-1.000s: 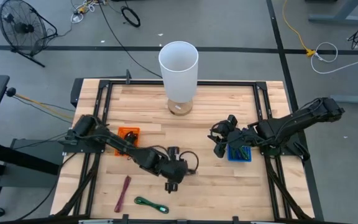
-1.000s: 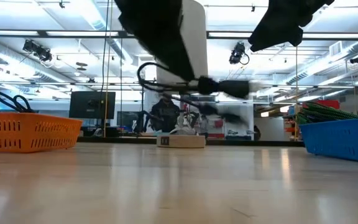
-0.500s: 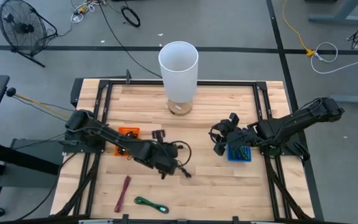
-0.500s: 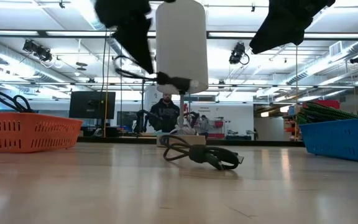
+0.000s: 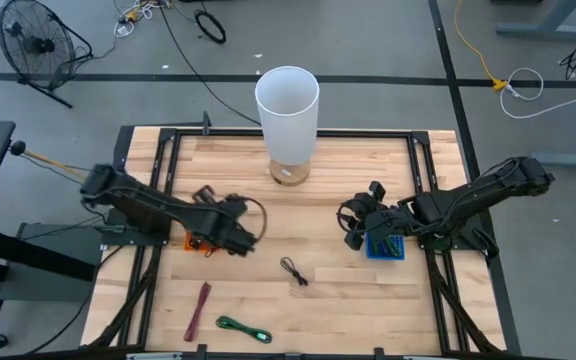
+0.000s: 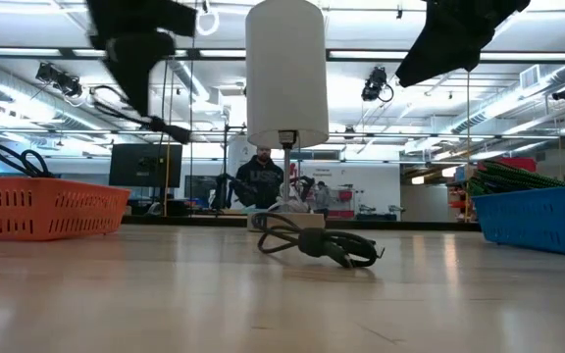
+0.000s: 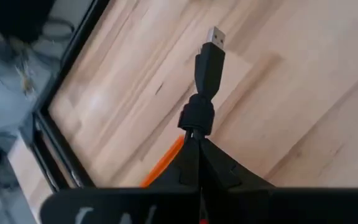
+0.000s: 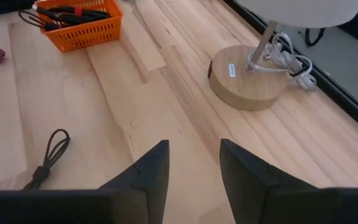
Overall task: Pick & Place USB Port
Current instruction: Put the black charger cable into the orange bin
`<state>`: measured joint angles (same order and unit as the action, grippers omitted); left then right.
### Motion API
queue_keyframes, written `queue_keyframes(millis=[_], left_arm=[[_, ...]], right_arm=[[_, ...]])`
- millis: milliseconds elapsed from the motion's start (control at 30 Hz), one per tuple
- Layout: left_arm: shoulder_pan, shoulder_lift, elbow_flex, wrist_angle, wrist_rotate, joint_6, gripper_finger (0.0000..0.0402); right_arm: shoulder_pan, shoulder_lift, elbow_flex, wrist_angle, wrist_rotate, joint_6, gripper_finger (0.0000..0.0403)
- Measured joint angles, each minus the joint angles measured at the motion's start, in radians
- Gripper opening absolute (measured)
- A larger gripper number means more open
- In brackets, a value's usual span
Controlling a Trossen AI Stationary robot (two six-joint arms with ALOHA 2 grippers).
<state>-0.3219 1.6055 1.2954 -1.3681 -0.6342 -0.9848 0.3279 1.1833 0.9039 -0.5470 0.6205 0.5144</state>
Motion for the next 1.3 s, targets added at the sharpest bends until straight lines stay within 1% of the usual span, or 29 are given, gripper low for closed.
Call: queue_keyframes(millis=[167,300,433,567,633,733,1167,1300], left_arm=[[-0.009,-0.167,-0.156,0.008,0.054,-0.181,0.0000],[-0.009,-0.274,-0.277,0.023,0.134,-0.305,0.0000],[-0.009,-0.359,-0.386,0.091,0.193,-0.366,0.0000],[-0.009,-0.412,-0.457,0.221,0.227,-0.370,0.0000],[-0.009,-0.417,-0.476,0.265,0.254,-0.369,0.0000],[-0.010,-0.416,-0.487,0.278,0.276,-0.372,0.0000],[-0.012,-0.409,-0.487,0.244,0.272,-0.445,0.0000],[-0.032,-0.408,-0.487,0.253,0.278,-0.444,0.0012]], right_arm=[[0.000,0.000,0.000,-0.001,0.000,-0.017,0.0141],[0.000,0.000,0.000,0.000,0.000,-0.027,0.0141],[0.000,0.000,0.000,0.001,0.000,-0.030,0.0141],[0.000,0.000,0.000,0.000,0.001,-0.031,0.0141],[0.000,0.000,0.000,0.001,0.001,-0.033,0.0141],[0.000,0.000,0.000,0.000,0.001,-0.034,0.0141],[0.000,0.000,0.000,0.000,0.002,-0.039,0.0141],[0.000,0.000,0.000,0.000,0.002,-0.039,0.0141]])
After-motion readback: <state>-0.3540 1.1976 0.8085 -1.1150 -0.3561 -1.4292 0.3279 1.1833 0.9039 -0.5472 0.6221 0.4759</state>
